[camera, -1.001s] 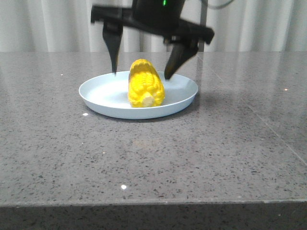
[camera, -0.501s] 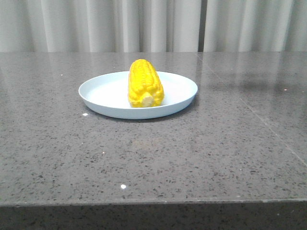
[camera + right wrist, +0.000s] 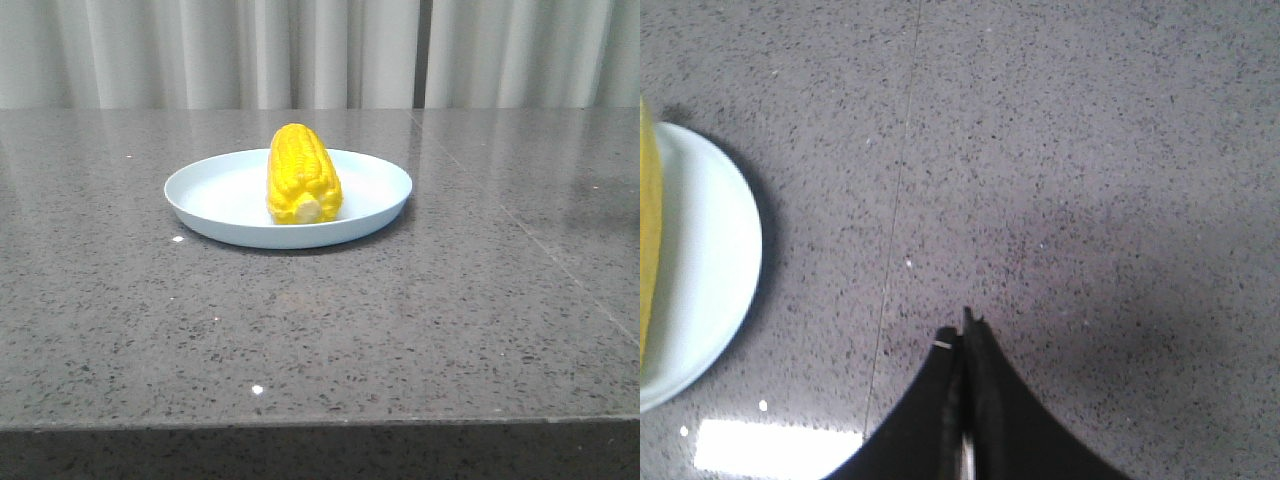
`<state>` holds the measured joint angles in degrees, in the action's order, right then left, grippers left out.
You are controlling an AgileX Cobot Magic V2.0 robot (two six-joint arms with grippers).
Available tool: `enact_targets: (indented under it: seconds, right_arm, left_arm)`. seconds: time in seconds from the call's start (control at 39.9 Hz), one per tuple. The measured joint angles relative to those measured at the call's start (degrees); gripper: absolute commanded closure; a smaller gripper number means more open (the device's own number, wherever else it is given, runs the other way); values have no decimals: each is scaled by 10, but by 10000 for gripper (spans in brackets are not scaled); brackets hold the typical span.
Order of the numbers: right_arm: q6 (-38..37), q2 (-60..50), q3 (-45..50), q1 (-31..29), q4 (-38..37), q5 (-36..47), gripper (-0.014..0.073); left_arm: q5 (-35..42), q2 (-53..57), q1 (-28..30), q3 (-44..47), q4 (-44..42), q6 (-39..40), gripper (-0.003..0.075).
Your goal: Place corn on plate with both arms
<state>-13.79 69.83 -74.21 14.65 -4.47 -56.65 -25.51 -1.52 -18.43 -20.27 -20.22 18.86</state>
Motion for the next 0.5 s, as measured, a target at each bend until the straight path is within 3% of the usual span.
enact_targets:
  seconds: [0.28,0.5]
  right_arm:
    - [19,-251,329,0,-20,211,661]
    - [20,-502,505,0,-24,301,661]
  left_arm:
    - [0,0,0,0,0,0,741]
    - [0,0,0,0,0,0,741]
